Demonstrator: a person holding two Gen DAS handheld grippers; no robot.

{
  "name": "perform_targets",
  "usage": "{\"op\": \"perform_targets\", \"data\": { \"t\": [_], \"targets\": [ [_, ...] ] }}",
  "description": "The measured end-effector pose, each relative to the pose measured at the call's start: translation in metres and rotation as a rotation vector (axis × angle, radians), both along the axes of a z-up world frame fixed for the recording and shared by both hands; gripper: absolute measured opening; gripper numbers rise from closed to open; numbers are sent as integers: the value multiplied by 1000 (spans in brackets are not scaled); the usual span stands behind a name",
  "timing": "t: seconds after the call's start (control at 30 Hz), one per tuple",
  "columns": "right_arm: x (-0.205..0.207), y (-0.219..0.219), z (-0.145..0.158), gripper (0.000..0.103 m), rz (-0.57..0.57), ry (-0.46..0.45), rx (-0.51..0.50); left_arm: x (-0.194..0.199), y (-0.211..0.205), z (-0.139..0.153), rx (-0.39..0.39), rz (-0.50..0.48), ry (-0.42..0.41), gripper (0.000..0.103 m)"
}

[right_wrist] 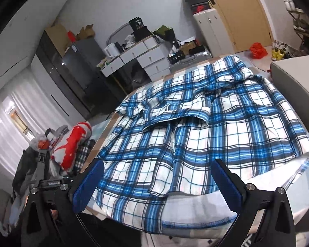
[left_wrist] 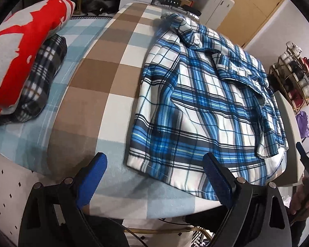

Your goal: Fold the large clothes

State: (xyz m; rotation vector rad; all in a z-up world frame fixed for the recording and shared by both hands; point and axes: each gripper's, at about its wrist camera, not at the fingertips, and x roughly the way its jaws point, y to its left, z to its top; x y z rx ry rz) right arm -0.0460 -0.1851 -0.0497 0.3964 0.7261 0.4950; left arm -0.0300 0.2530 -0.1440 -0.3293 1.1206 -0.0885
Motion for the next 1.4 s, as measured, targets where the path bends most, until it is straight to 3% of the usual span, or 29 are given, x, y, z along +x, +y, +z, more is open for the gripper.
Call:
{"op": "perform_targets", "data": {
  "t": [0.07, 0.2, 0.23, 0.3, 0.43, 0.57, 0.63, 0.83, 0.93, 1.1, 1.2, 1.3, 1.4],
  "targets": [
    [1, 3, -1, 103, 13, 5, -6, 0, -1, 0, 35, -21, 3, 72],
    [2, 8, -4, 103, 31, 15, -21, -12, -16, 3, 142, -76, -30, 68],
    [3, 9, -6, 103, 33, 19, -27, -11, -18, 0, 154, -91, -26, 60],
    [5, 10, -8, 103, 34, 30, -25, -5, -17, -6, 146, -111, -4, 42],
    [10, 12, -11, 103, 34, 52, -11, -3, -12, -8, 119, -113, 9, 35],
    [12, 15, -14, 103, 47, 68, -26, -7, -18, -6, 180, -121, -4, 28],
    [13, 17, -15, 103, 52, 72, -33, -8, -22, -5, 149, -150, 0, 9],
    [13, 20, -15, 103, 58, 70, -42, -11, -31, 1, 141, -184, -45, 4],
    [13, 20, -14, 103, 59, 69, -41, -12, -28, 6, 90, -188, -67, 4],
    [12, 17, -12, 103, 54, 64, -20, -7, -17, 14, -64, -193, -94, 4],
    [11, 14, -11, 103, 46, 60, -11, -5, -3, 18, -243, -168, -123, 4],
    [8, 9, -10, 103, 37, 54, 11, -2, 2, 17, -287, -145, -119, 5],
    [7, 5, -8, 103, 32, 51, 33, 4, 1, 6, -301, -110, -67, 12]
  ]
}}
